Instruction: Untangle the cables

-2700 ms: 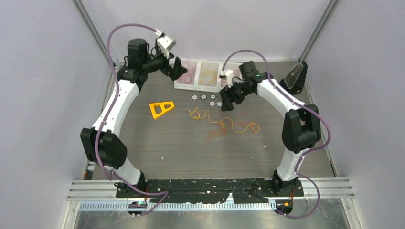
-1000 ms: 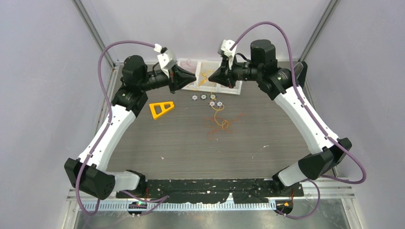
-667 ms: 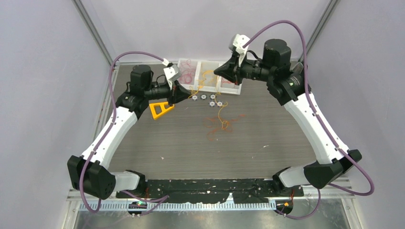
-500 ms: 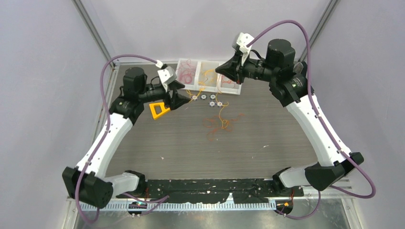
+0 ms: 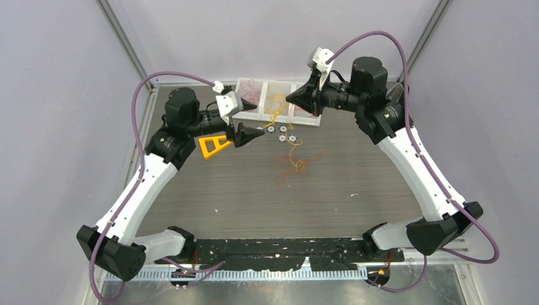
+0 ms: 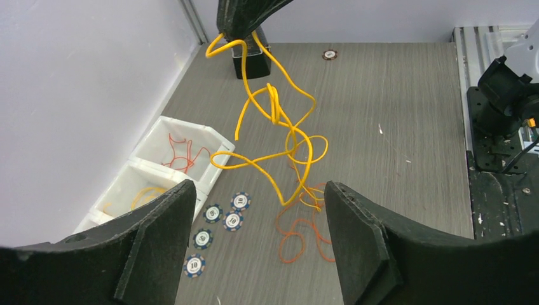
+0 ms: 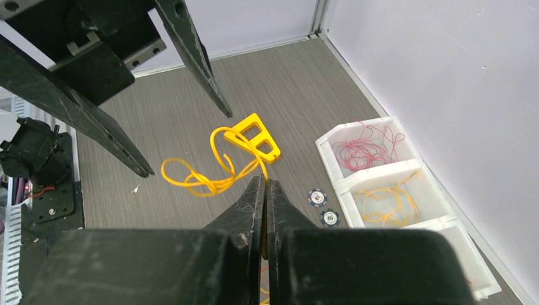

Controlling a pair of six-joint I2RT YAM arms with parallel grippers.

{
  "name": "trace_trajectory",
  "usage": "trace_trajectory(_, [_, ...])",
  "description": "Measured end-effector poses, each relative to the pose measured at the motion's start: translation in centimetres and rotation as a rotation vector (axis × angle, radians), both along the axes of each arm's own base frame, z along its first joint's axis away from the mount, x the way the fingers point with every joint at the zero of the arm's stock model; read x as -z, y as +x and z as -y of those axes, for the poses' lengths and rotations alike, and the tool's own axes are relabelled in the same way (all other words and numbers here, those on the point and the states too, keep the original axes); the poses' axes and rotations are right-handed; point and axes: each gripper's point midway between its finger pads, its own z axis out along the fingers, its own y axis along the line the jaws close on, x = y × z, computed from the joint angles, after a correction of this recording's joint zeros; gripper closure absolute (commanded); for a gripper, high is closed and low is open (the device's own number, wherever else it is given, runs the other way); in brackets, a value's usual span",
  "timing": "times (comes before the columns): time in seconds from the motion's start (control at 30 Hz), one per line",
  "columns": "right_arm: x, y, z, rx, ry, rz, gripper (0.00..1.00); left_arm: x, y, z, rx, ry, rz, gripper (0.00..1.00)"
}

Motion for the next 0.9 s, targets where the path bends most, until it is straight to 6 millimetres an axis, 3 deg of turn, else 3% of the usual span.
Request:
trace_trajectory(0.07, [0.1,-0.1,0.0,0.001,0.001,-0.006,0.95,0.3,0.0,0.6,0.006,0.009,0.006,0.40])
trace_trajectory(0.13, [0.1,-0.2,0.1,0.001,0.003,-0.009,0.95,0.7,0.3,1.2,0.008,0.020,0.013,0.63])
trace_trajectory(0.23, [0.1,-0.2,0.1,0.002,0.004,-0.010,0.95,1.6,0.7,2.0,0.023,0.036,0.015,0.78])
trace_trajectory(0.33, [0.1,0.0,0.2,0.010,0.004,-0.009,0.95,2.6,0.8,2.5,0.043,0.067,0.021,1.00])
trace_trajectory(0.5, [-0.1,0.6,0.8,0.043,0.005,-0.002,0.95,4.8,0.2,2.3,0.074,0.131,0.064,1.00])
trace_trajectory(0.63, [-2.6,1.4,2.2,0.100,0.043,0.010,0.95,7.7,-1.7,1.8,0.133,0.226,0.169,1.00])
trace_trajectory(0.77, [-5.3,0.4,1.9,0.077,0.091,-0.001,0.95,5.5,-2.9,2.4,0.172,0.234,0.387,1.00])
trace_trajectory(0.9, [-8.2,-0.2,2.0,0.074,0.149,0.018,0.95,2.8,-2.4,2.3,0.115,0.202,0.501,1.00])
